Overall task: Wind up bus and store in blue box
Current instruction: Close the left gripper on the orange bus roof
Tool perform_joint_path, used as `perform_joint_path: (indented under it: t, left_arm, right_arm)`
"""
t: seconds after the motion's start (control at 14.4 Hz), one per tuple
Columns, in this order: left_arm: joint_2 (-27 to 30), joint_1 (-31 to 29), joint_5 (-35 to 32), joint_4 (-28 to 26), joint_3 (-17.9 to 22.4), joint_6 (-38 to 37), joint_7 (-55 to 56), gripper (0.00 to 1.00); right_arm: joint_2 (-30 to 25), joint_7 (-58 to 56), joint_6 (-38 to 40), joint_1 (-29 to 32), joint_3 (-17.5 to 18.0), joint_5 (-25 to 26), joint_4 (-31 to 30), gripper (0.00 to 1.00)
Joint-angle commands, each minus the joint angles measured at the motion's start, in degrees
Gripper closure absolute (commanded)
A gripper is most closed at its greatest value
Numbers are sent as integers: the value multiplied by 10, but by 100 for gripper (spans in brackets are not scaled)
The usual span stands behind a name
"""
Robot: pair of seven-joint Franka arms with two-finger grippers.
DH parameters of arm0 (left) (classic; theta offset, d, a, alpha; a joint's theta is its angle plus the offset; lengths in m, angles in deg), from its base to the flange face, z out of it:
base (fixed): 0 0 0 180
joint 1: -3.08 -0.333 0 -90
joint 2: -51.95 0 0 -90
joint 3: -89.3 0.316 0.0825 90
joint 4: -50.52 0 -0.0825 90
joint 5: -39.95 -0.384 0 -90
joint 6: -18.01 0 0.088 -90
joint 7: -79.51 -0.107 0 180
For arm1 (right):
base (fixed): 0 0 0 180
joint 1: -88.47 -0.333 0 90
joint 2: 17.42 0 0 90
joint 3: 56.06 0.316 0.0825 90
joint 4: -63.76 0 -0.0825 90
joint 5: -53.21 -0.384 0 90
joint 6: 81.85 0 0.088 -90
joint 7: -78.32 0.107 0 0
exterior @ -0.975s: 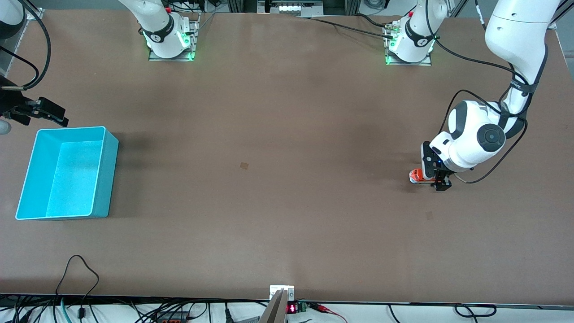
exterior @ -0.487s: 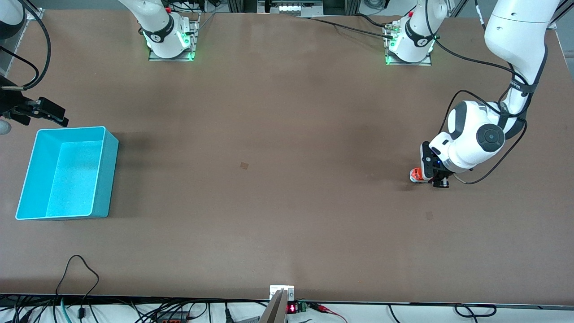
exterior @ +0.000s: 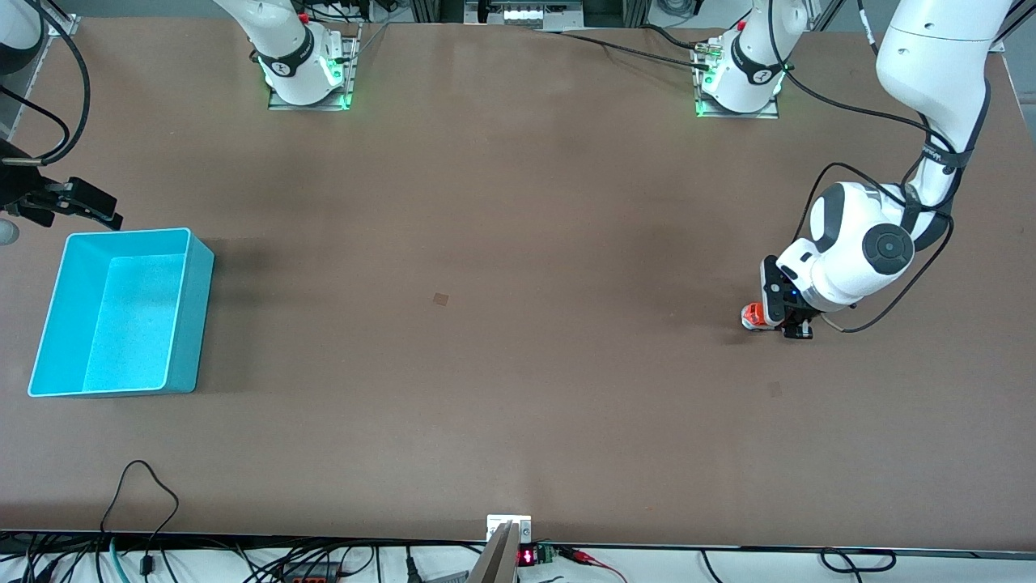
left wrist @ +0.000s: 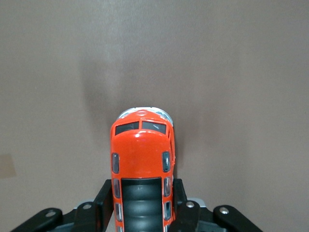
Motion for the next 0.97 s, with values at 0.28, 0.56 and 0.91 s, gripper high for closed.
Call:
perform_joint_path:
  t: [0.28,0.56,0.91]
  left_arm:
    - [-40,-80,-9,22,-2,-3,-15,89]
    - [-71,-115,-8,58,-2,-3,-87,89]
    - [-72,-128,-8,62,2,-3,-119,89]
  right_arm:
    - [-2,2,-2,3,4,5,2,0]
    - [-2,3,-1,4,4,1,2,0]
    - [-2,3,-5,3,5,-1,2,0]
